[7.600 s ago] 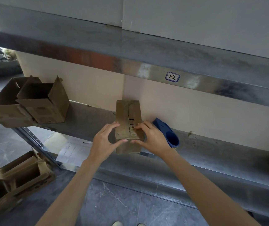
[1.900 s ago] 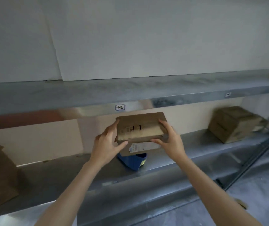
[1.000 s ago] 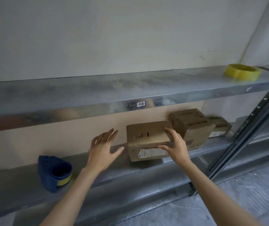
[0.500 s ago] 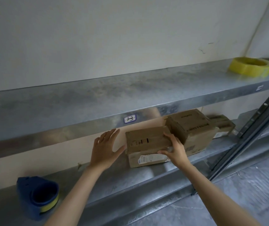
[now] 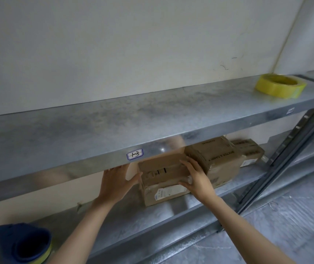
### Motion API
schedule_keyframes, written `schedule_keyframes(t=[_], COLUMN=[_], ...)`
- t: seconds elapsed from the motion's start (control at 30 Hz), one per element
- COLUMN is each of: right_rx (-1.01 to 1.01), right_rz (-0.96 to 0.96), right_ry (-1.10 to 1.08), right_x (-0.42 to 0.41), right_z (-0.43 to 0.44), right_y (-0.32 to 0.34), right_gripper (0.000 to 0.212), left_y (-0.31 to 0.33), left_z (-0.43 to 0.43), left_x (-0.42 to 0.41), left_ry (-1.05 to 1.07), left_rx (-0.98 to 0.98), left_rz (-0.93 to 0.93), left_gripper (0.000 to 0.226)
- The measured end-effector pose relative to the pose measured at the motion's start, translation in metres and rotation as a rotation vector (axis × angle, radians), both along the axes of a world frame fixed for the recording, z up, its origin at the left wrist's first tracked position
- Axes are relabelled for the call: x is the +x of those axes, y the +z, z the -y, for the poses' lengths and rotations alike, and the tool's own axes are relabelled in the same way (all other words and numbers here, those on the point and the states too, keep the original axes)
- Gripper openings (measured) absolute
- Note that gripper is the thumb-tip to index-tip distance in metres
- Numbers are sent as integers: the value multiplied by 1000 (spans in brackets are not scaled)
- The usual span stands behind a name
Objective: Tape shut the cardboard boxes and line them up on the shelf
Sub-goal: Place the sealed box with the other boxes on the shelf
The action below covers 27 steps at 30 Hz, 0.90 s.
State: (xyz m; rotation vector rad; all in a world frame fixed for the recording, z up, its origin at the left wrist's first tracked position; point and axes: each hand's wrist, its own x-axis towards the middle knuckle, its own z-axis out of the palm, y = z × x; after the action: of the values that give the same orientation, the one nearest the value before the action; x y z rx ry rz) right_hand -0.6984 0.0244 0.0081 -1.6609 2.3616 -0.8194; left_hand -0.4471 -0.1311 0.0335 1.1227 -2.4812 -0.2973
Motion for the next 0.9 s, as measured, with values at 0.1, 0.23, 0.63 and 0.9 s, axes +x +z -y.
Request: schedule_keyframes(t=[0.1, 0.23, 0.63, 0.9], right_rx=[38, 41, 66, 104], right_rz=[-106, -136, -187, -177], right_ry=[36, 87, 101, 212], right_x=[-4, -9, -6, 46], right_z=[-2, -3, -1, 25], right_y=[3, 8, 32, 56], right_gripper=[68, 62, 60, 69], left_y=[0, 0, 12, 31], left_z=[-5, -14, -56, -93], left_x=[-5, -9, 22, 93], left_ry=[25, 48, 286, 449], left_rx=[-10, -5, -61, -162], left_rz=[13, 41, 119, 161], left_gripper=[76, 82, 72, 76])
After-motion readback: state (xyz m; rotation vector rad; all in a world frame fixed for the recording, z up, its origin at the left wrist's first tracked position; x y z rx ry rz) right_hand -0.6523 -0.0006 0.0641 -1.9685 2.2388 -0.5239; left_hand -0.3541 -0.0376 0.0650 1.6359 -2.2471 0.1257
